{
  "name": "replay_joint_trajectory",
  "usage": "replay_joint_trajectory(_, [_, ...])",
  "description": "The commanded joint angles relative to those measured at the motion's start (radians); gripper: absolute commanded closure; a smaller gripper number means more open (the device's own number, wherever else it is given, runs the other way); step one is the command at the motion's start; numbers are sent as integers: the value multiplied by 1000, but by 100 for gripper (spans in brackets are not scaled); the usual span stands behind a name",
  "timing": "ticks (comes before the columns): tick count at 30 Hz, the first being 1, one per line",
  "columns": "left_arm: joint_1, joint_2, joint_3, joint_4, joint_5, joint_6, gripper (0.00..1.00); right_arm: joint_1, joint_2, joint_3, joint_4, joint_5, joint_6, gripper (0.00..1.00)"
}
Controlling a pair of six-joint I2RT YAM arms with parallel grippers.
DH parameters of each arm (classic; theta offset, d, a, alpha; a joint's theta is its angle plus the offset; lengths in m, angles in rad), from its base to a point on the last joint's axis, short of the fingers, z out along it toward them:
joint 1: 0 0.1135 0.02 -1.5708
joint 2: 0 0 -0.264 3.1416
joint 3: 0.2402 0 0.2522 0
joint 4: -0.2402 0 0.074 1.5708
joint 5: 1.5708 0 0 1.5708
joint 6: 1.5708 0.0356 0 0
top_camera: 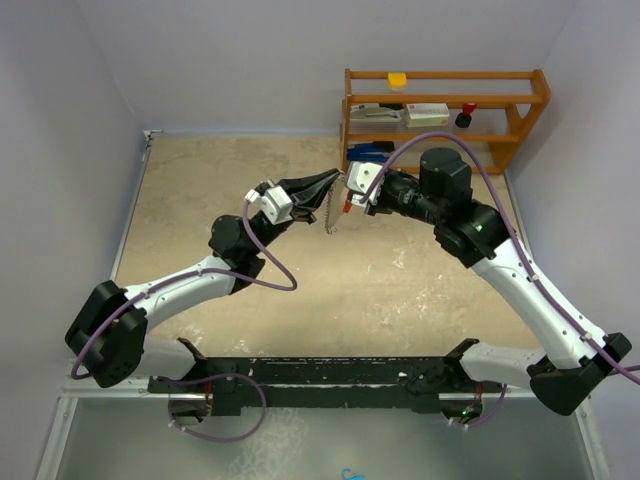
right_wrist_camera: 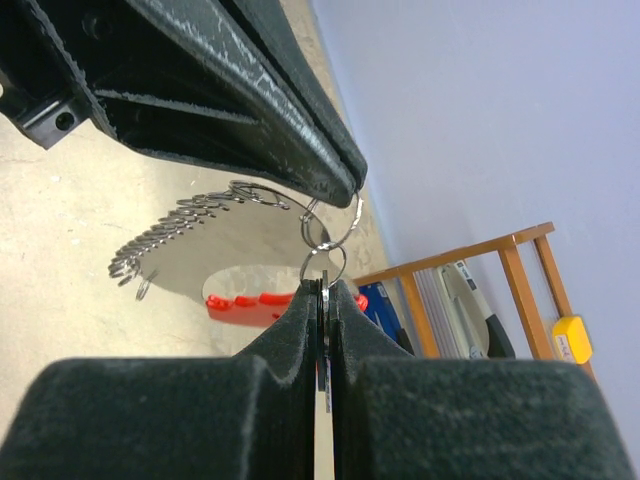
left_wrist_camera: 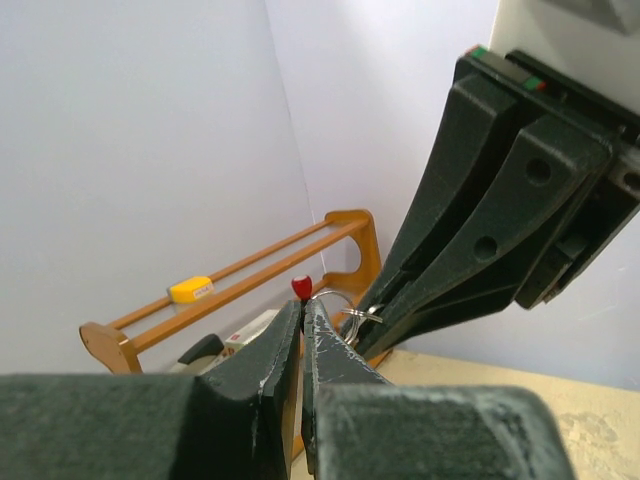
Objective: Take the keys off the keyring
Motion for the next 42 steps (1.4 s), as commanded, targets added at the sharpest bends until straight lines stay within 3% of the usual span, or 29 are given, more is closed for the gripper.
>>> replay_joint_trajectory(1, [-5,-25,-9,137,-24,-43,100,5,-20,-3,51,-30,17,100])
replay_joint_trajectory(12, [-5,-23,-10,147,-32,-44,100,5,-19,3,51,-36,17,100])
replay_joint_trajectory(18, [-4,-35,-4,36,-55,-24,100,5,-13,3,53,-40,17,100])
replay_joint_trajectory(21, [-5,-49,-9,-35,-76,-18,80,5,-10,1,56,-43,17,100])
replay_joint_trajectory(24, [-5,-74,-23,-93,-99,-3,70,5,-10,0,58,-44,17,100])
replay_joint_trajectory(31, [-6,-135,-58,-160,-138,42,67,5,-10,-1,63,-49,19,100])
replay_joint_trajectory(42, [-5,-101,-22,-202,43,28,67,5,-11,-1,62,-49,21,100])
